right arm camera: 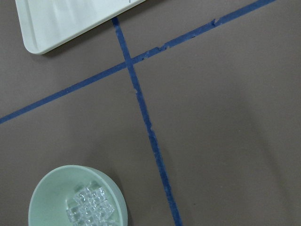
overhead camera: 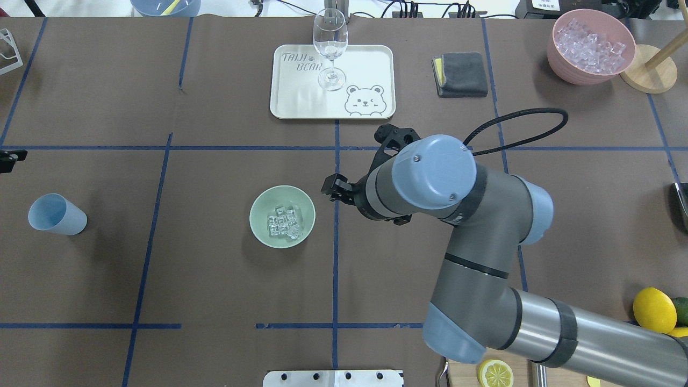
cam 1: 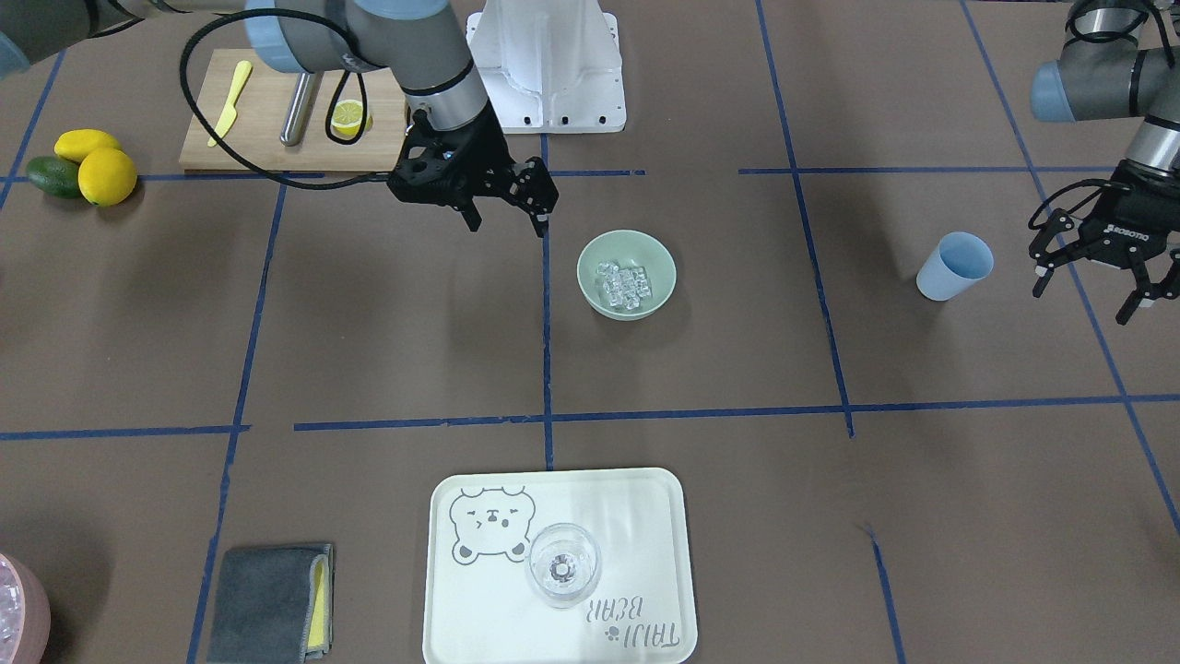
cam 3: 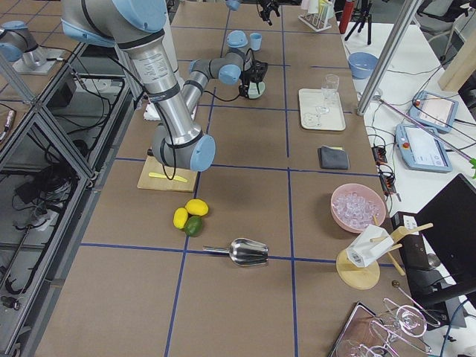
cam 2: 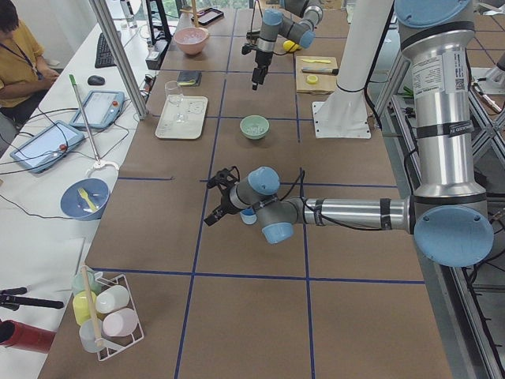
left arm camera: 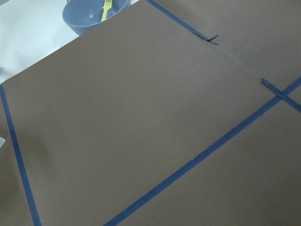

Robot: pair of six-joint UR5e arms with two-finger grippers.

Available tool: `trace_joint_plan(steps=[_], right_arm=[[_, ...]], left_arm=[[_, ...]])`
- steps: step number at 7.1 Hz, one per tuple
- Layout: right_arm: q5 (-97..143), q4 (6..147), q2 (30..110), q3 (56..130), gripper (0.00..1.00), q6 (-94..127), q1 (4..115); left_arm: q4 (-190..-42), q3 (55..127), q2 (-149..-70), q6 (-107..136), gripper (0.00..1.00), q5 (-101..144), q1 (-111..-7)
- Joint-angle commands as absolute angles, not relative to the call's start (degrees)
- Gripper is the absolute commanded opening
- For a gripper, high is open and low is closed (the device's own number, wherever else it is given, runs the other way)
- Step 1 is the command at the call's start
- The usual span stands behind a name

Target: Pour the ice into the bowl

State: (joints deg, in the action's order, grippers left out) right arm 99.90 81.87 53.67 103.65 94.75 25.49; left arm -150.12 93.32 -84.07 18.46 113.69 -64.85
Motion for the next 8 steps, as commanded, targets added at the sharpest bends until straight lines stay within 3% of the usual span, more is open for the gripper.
trace_joint_plan(steps=[1, 3, 5, 6, 7, 8], right_arm=[[96.8, 81.5, 47.4, 94.7, 1.00, 94.7, 22.9], [95.7, 81.5, 41.3, 84.9, 1.00, 94.3, 21.9], [95.6, 78.3, 40.5, 80.4, 0.88, 94.3, 20.9], [95.7, 78.0, 40.5, 79.9, 0.62, 94.3, 20.7], [96.0, 78.0, 40.8, 80.2, 0.01, 93.7, 20.7], [96.3, 78.0, 41.2, 81.3, 0.00, 93.7, 20.7]], left_arm=[[-140.4, 93.3, -89.1, 19.3, 1.00, 119.4, -69.2], [-140.4, 93.2, -87.9, 22.0, 1.00, 119.4, -69.3], [-140.6, 93.2, -87.4, 22.7, 1.00, 119.2, -69.3], [-141.1, 93.9, -85.5, 22.3, 1.00, 119.4, -69.3], [-141.2, 94.0, -85.5, 22.7, 1.00, 118.9, -69.3], [-141.2, 94.0, -85.6, 22.8, 1.00, 118.8, -69.3]])
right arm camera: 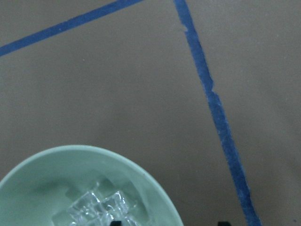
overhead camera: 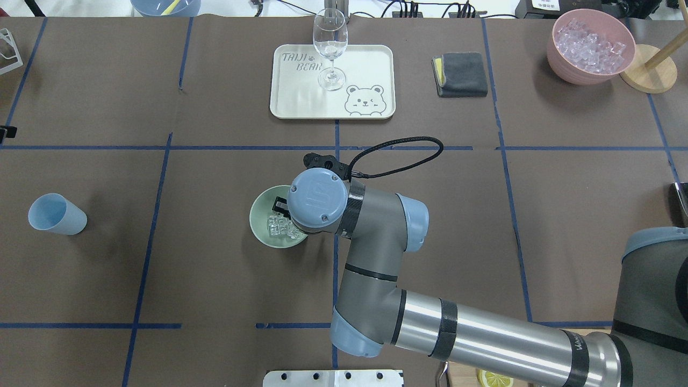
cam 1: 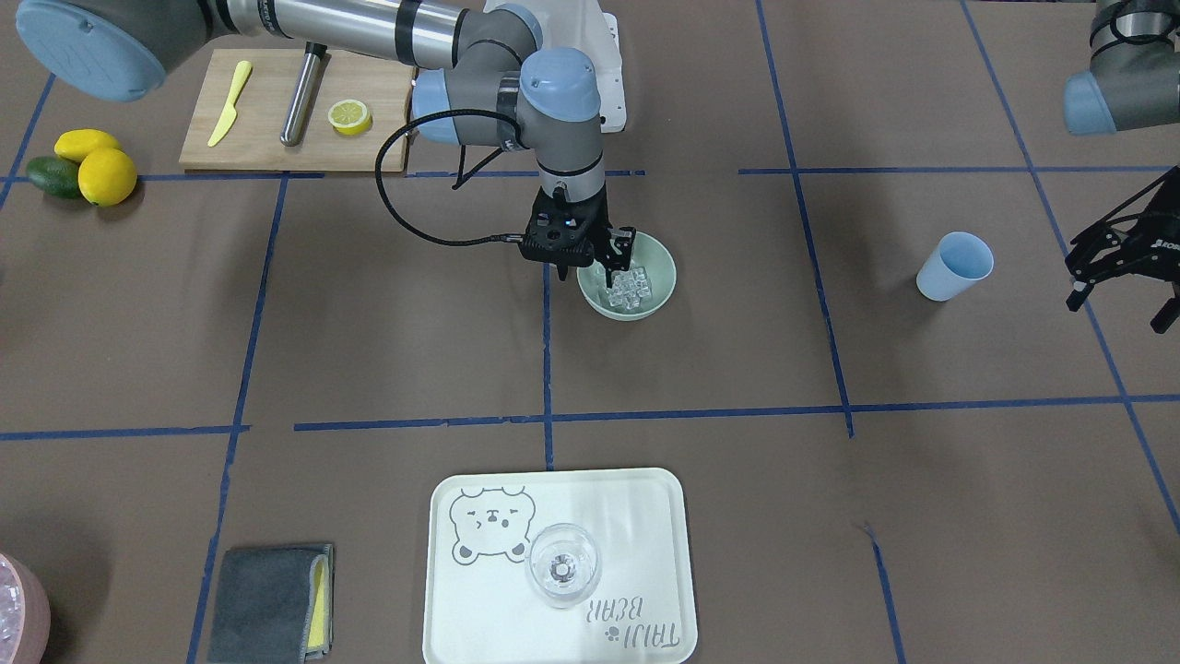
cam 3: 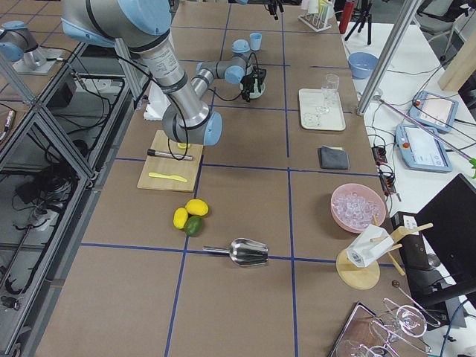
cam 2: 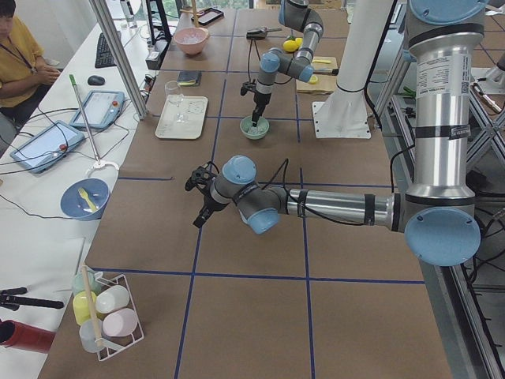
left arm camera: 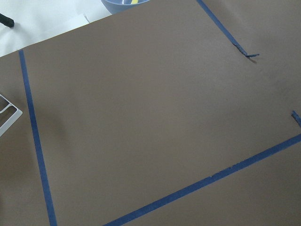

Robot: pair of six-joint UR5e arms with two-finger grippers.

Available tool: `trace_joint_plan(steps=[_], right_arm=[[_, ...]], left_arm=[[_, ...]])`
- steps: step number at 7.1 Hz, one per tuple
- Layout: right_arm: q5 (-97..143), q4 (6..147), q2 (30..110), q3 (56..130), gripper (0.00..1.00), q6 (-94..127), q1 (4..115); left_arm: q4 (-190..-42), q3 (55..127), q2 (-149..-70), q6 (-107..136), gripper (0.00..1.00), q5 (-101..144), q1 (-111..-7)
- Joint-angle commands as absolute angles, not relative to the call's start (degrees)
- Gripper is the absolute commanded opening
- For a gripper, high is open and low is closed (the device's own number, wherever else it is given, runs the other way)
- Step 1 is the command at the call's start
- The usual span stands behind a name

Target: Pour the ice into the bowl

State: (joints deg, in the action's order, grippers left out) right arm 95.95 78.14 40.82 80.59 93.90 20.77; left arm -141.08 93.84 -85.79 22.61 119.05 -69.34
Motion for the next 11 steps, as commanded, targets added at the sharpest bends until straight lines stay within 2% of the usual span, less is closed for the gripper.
trace_joint_plan(steps=[1, 4, 6, 8, 9, 11], right_arm=[[96.4, 78.0, 41.7, 83.6, 0.00, 93.7, 20.9], [99.8, 77.9, 53.4, 98.2, 0.00, 93.7, 24.1], [106.2, 77.8, 66.4, 109.0, 0.00, 89.3, 31.1], [110.2, 73.1, 83.2, 114.2, 0.00, 73.3, 39.2], [114.0, 64.5, 91.8, 112.7, 0.00, 67.5, 44.1], [126.4, 49.4, 99.8, 100.7, 0.00, 52.8, 57.9]], left_arm=[[-141.3, 93.9, -85.7, 22.6, 1.00, 118.7, -69.3], [-144.1, 93.3, -85.4, 22.7, 1.00, 118.7, -69.3], [-144.1, 93.4, -85.4, 22.7, 1.00, 118.7, -69.3], [-144.2, 93.8, -85.4, 23.2, 1.00, 118.7, -69.3], [-144.3, 93.9, -85.4, 25.0, 1.00, 118.7, -69.3], [-144.6, 93.9, -85.3, 25.3, 1.00, 118.7, -69.3]])
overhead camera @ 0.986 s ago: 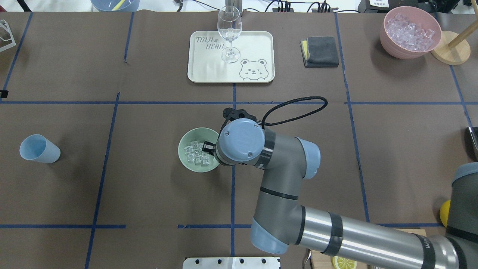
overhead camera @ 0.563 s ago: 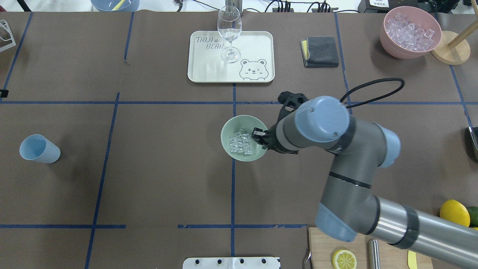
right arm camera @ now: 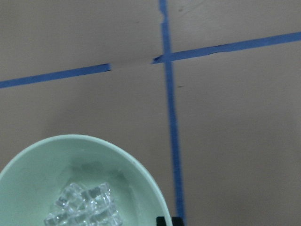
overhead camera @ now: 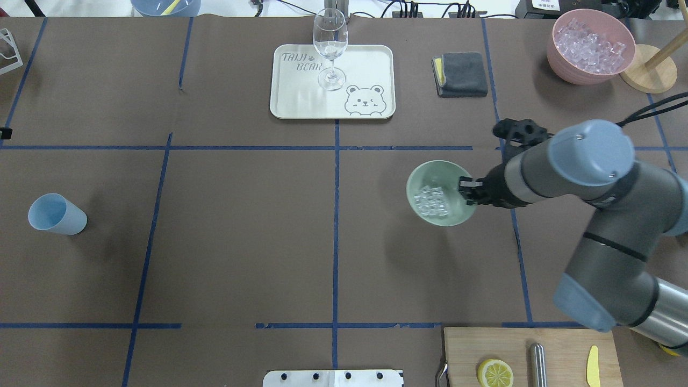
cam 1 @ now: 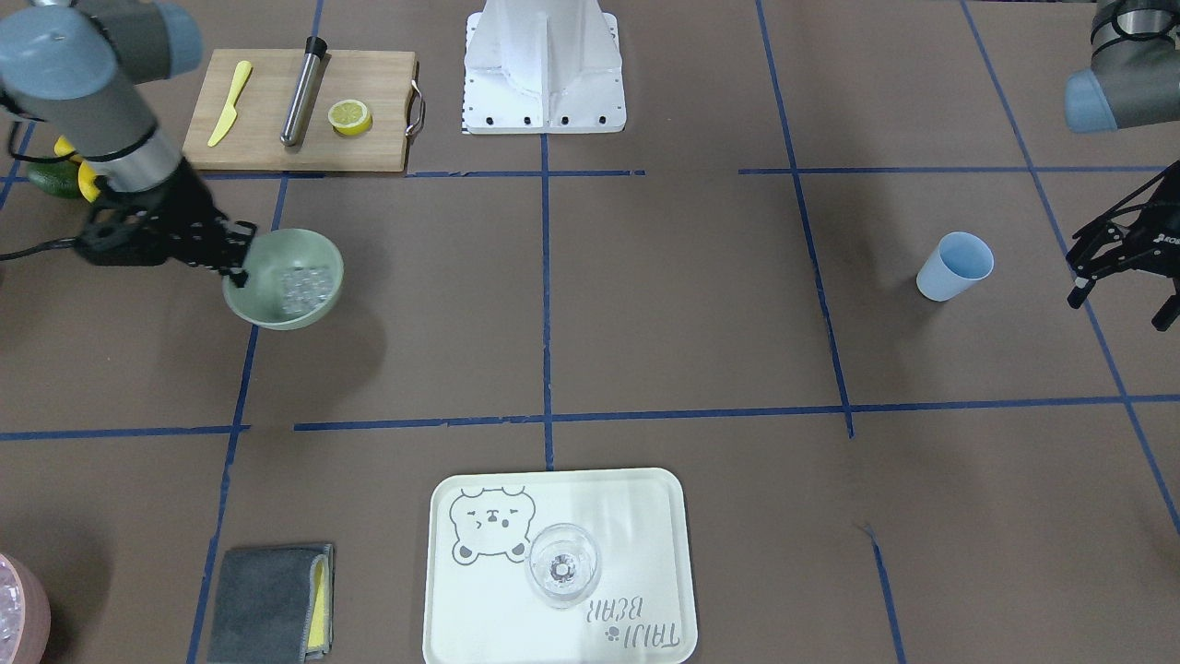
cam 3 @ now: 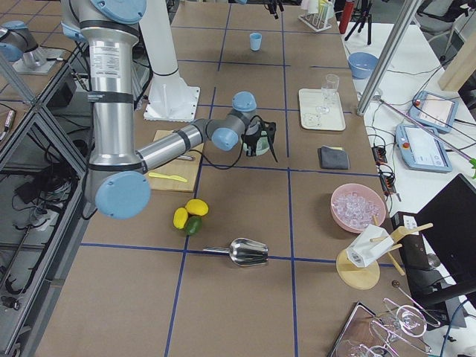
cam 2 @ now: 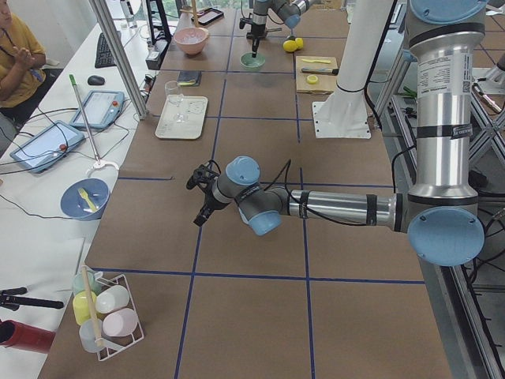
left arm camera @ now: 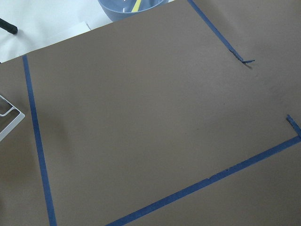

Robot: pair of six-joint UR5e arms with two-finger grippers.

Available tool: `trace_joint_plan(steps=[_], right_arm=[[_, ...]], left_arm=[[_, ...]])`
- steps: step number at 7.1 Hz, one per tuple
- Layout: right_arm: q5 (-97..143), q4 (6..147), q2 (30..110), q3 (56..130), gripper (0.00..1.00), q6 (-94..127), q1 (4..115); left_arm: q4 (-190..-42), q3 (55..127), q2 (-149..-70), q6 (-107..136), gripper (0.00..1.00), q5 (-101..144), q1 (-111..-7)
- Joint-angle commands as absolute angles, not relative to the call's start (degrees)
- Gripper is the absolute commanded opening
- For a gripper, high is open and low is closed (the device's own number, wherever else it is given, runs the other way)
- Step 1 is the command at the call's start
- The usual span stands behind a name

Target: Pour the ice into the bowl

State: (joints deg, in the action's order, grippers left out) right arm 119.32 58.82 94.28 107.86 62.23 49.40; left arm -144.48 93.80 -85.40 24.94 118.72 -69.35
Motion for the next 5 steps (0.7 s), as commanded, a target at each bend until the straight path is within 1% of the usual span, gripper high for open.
trace_joint_plan(steps=[1, 2, 5], right_arm=[[128.6, 44.3, 99.8, 94.2, 0.00, 49.3, 61.1], [128.9, 43.0, 100.1, 93.3, 0.00, 49.2, 61.2], [130.3, 42.9, 100.2, 95.0, 0.00, 51.3, 60.9]], left_arm=[[-144.7, 94.0, -85.3, 25.4, 1.00, 118.7, -69.3], [-144.7, 94.1, -85.3, 25.5, 1.00, 118.7, -69.3], [-144.7, 94.2, -85.3, 25.5, 1.00, 118.7, -69.4]])
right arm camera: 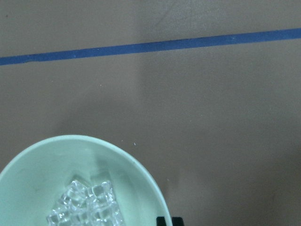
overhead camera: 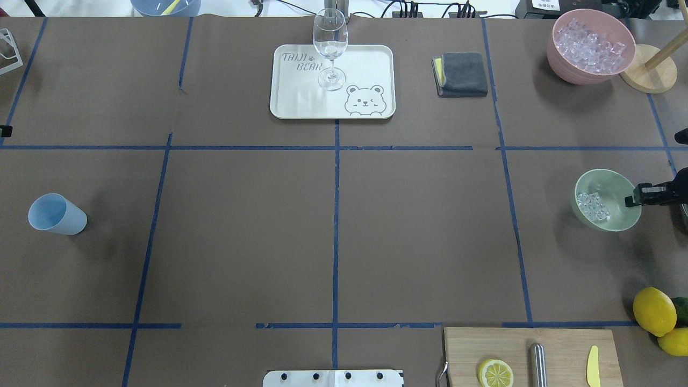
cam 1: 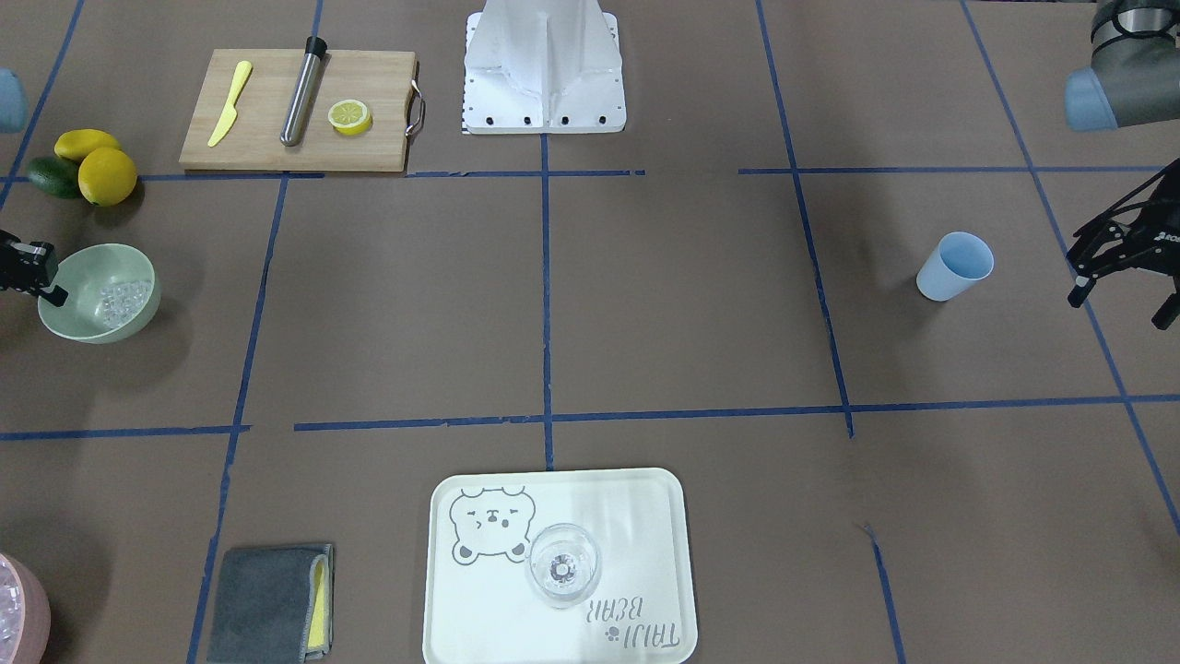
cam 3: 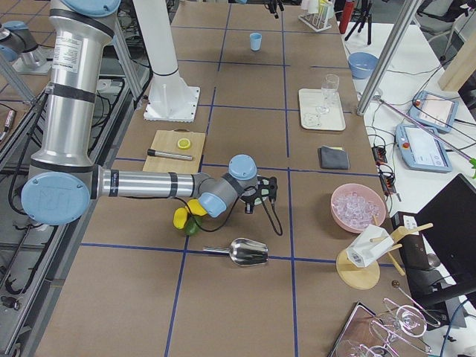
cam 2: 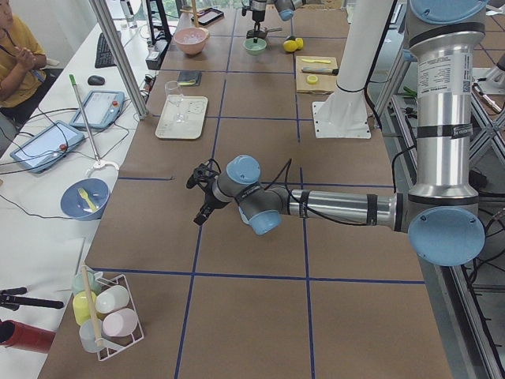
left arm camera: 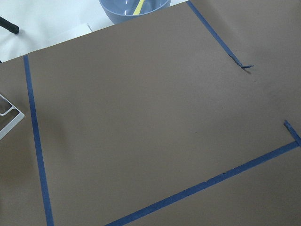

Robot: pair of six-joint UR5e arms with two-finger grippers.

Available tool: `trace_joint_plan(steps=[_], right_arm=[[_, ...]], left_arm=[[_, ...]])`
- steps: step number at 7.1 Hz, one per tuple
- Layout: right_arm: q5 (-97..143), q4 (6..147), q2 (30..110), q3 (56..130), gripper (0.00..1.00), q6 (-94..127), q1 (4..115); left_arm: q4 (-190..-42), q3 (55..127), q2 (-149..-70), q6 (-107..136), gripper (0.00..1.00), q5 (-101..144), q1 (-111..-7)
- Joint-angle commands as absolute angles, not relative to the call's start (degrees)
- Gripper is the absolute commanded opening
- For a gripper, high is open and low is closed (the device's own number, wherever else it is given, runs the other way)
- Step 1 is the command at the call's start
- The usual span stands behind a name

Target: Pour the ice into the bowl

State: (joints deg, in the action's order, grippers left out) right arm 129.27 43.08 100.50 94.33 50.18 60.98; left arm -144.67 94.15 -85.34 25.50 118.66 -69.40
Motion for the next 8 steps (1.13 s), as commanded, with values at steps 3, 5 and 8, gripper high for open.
trace_joint_plan(steps=[3, 5, 8], right_arm=[[130.3, 43.2, 99.1, 94.3, 0.00, 52.1, 57.8], [129.9, 43.8, 98.4, 93.4, 0.15, 52.1, 56.7], [129.1, 43.6, 98.5, 94.3, 1.00, 52.0, 57.1]], left_arm=[[-144.7, 94.0, -85.3, 25.4, 1.00, 118.7, -69.4], [-144.7, 94.0, -85.3, 25.4, 1.00, 118.7, -69.4], [-144.7, 94.0, -85.3, 25.4, 1.00, 118.7, -69.4]])
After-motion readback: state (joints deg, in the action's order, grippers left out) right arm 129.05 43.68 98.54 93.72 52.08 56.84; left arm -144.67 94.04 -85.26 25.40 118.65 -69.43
